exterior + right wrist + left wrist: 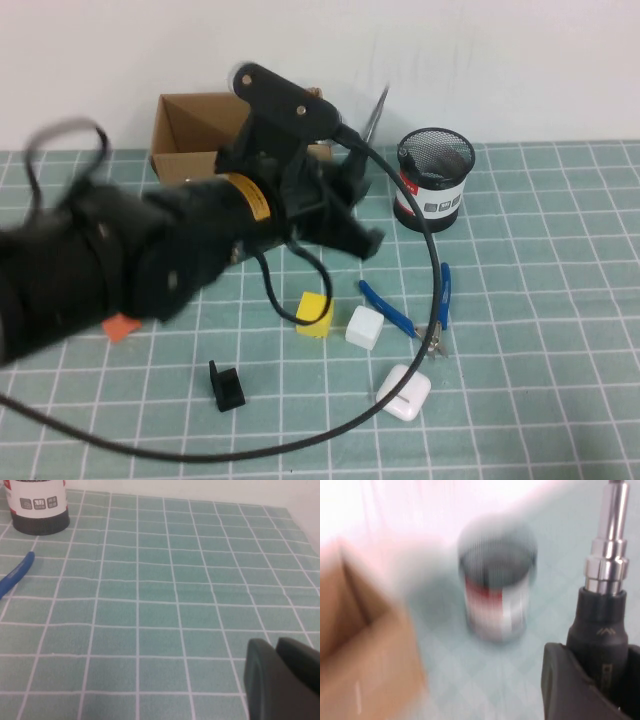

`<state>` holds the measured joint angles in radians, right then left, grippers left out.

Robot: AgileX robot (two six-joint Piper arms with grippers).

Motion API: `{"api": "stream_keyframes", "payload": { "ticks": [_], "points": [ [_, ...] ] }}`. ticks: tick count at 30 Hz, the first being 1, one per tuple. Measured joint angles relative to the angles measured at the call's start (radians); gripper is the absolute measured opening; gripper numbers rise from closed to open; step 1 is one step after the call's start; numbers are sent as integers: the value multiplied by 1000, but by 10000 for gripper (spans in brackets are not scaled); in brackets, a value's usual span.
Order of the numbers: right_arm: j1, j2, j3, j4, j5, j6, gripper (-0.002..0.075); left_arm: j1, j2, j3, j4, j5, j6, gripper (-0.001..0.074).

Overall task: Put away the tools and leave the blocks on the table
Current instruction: Place the picked object into the round holder

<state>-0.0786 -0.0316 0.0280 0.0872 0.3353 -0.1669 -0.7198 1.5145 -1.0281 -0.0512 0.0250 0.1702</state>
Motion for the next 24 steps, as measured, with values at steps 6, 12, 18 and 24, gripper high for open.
{"api": "stream_keyframes", "payload": {
  "ticks": [6, 12, 18, 24],
  "points": [
    [0, 0, 0, 0, 0, 0, -7, 9, 88, 84, 148, -615, -236, 177],
    [0, 0, 0, 0, 0, 0, -7, 20, 268, -57, 306, -731, -425, 177],
    [0, 0, 0, 0, 0, 0, -7, 21, 424, -245, 339, -745, -476, 177],
    [0, 0, 0, 0, 0, 0, -7, 23, 563, -391, 341, -741, -495, 177]
  ]
}}
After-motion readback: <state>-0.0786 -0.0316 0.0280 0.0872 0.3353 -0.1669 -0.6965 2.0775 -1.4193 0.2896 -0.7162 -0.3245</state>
